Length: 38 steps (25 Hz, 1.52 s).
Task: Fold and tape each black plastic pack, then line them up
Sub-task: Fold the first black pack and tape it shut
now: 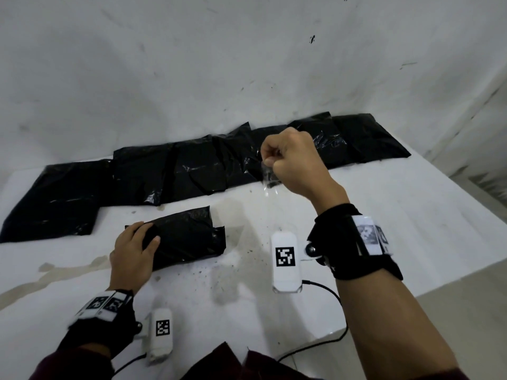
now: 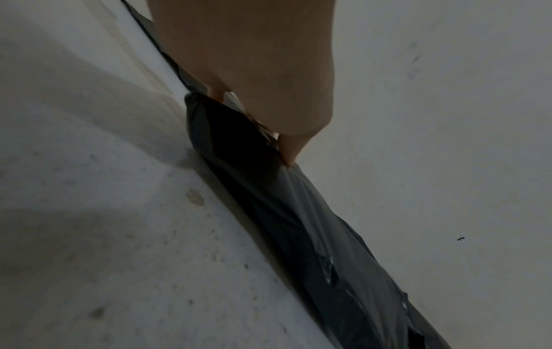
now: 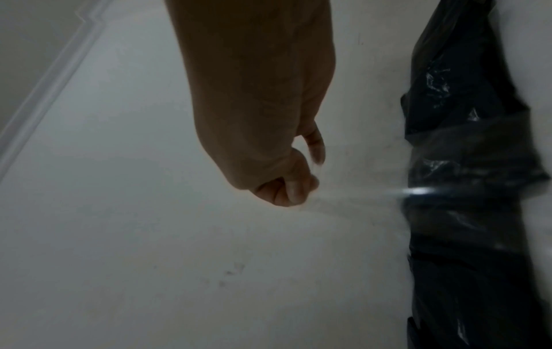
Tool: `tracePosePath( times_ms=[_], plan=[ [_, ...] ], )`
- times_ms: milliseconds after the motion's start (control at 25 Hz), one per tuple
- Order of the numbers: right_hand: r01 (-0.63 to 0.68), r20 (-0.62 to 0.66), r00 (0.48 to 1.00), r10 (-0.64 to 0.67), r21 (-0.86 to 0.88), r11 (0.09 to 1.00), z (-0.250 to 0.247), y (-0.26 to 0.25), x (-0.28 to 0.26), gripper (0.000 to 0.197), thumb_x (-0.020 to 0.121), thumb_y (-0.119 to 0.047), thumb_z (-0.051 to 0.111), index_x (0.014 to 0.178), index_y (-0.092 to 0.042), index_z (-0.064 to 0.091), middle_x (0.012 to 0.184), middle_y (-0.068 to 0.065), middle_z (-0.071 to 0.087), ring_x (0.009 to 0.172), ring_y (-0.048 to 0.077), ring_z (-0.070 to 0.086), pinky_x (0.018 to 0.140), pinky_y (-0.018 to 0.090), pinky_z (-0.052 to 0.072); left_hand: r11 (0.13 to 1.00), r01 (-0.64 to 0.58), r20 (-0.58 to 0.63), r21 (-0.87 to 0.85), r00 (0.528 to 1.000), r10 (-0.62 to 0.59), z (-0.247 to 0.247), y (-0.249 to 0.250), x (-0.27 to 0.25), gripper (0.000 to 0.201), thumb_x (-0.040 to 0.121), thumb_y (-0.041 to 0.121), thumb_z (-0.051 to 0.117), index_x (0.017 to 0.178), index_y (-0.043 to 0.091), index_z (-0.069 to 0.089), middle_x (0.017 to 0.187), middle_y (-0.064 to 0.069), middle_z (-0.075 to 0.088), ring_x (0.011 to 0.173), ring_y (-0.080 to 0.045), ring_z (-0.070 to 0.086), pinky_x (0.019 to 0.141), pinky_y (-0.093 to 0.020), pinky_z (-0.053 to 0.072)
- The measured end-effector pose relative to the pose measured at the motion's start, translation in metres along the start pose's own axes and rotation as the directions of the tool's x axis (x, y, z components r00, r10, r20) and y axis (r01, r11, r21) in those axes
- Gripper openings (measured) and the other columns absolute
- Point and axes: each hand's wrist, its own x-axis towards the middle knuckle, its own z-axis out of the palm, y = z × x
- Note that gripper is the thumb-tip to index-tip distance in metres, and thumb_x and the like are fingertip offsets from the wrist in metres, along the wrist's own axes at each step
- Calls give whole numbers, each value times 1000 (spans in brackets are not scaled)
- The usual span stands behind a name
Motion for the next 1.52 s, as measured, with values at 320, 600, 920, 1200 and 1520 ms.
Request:
tracePosePath(
  times_ms=[320, 600, 920, 1200, 1520],
  plan=[
    [-46, -29, 999, 46, -11, 999, 4, 2, 3, 24, 72, 12, 48, 66, -6, 63, 53, -12, 46, 63, 10, 41, 53, 17, 32, 998, -18, -29, -65, 999, 16, 2, -7, 2, 33, 89, 13, 60, 121, 3, 58, 126, -15, 53, 118, -35, 45, 103, -49, 34],
    [-61, -9, 998, 61, 17, 998, 0, -6, -2, 20, 71, 11, 49, 67, -3, 63, 54, -7, 48, 54, 1, 42, 50, 6, 32, 1000, -24, -1, -4, 1000, 24, 8, -16, 6, 35, 90, 17, 59, 123, 5, 56, 130, -15, 50, 121, -36, 42, 105, -53, 31],
    [-95, -121, 987, 106, 94, 991, -42, -14, -31, 17, 68, 15, 53, 64, 1, 62, 64, 14, 60, 52, 9, 47, 52, 20, 41, 1000, -20, 32, 18, 999, 19, 4, -11, 9, 48, 85, 34, 48, 123, 5, 56, 130, -16, 51, 121, -38, 42, 102, -54, 32],
    [-33, -110, 993, 46, 122, 992, -60, -25, -53, 20, 64, 11, 55, 63, -6, 64, 66, -8, 53, 71, 1, 47, 65, 16, 40, 994, 69, 56, 84, 996, -73, -1, 4, 6, 38, 90, 16, 58, 127, 7, 53, 136, -15, 46, 126, -35, 36, 103, -54, 25],
    [123, -353, 933, -74, 119, 985, -113, -65, -2, 25, 71, 9, 50, 68, -14, 59, 61, -10, 54, 64, 8, 53, 63, 23, 46, 986, 134, 81, 96, 987, -142, -5, 17, 7, 38, 90, 16, 55, 127, 8, 53, 138, -13, 44, 128, -32, 34, 103, -52, 23]
  ],
)
